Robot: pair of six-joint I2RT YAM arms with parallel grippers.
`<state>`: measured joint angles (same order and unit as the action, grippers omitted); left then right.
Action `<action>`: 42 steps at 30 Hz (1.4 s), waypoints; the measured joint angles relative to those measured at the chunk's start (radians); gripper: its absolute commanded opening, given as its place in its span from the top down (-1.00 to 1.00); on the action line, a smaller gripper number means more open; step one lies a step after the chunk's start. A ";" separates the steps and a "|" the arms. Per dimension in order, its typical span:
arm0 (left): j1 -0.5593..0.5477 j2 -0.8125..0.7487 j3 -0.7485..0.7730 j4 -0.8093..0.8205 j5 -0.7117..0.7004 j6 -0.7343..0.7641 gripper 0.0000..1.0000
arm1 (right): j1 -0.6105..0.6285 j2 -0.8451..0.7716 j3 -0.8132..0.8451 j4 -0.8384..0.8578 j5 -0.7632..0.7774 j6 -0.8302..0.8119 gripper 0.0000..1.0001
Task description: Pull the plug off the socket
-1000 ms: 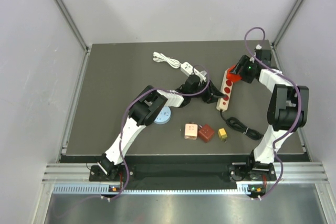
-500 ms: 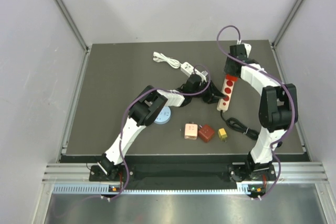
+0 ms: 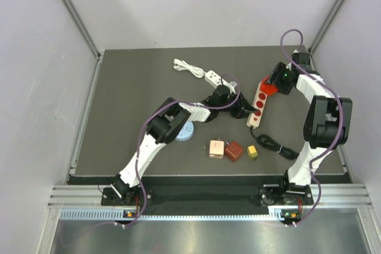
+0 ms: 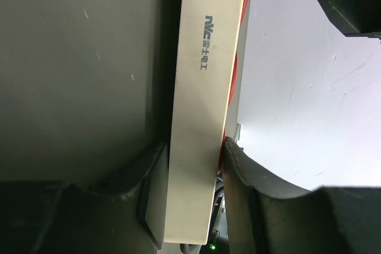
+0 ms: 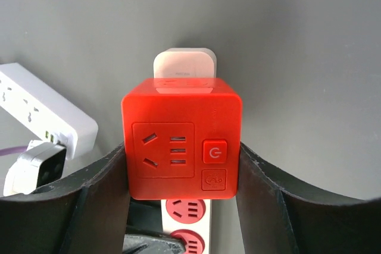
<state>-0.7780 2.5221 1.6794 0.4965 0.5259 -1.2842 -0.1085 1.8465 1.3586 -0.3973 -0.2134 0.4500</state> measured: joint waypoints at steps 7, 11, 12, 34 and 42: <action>0.000 0.000 0.001 -0.001 0.002 -0.002 1.00 | 0.050 -0.024 -0.001 -0.009 0.096 -0.031 1.00; 0.001 0.000 0.009 -0.011 -0.008 -0.008 1.00 | 0.129 -0.065 0.043 -0.047 0.270 -0.092 1.00; 0.002 0.000 0.012 -0.014 -0.010 -0.010 1.00 | 0.145 -0.072 0.063 -0.054 0.305 -0.109 1.00; 0.044 0.087 0.301 -0.250 -0.020 0.042 -0.49 | 0.146 -0.383 -0.019 -0.167 0.380 -0.143 1.00; 0.064 -0.144 0.080 -0.451 -0.094 0.268 -0.48 | 0.191 -0.539 -0.204 -0.249 0.273 -0.135 1.00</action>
<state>-0.7136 2.3779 1.7596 0.0456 0.4316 -1.0161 0.0826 1.3071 1.1545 -0.6460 0.0593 0.3145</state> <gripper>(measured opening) 0.746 0.603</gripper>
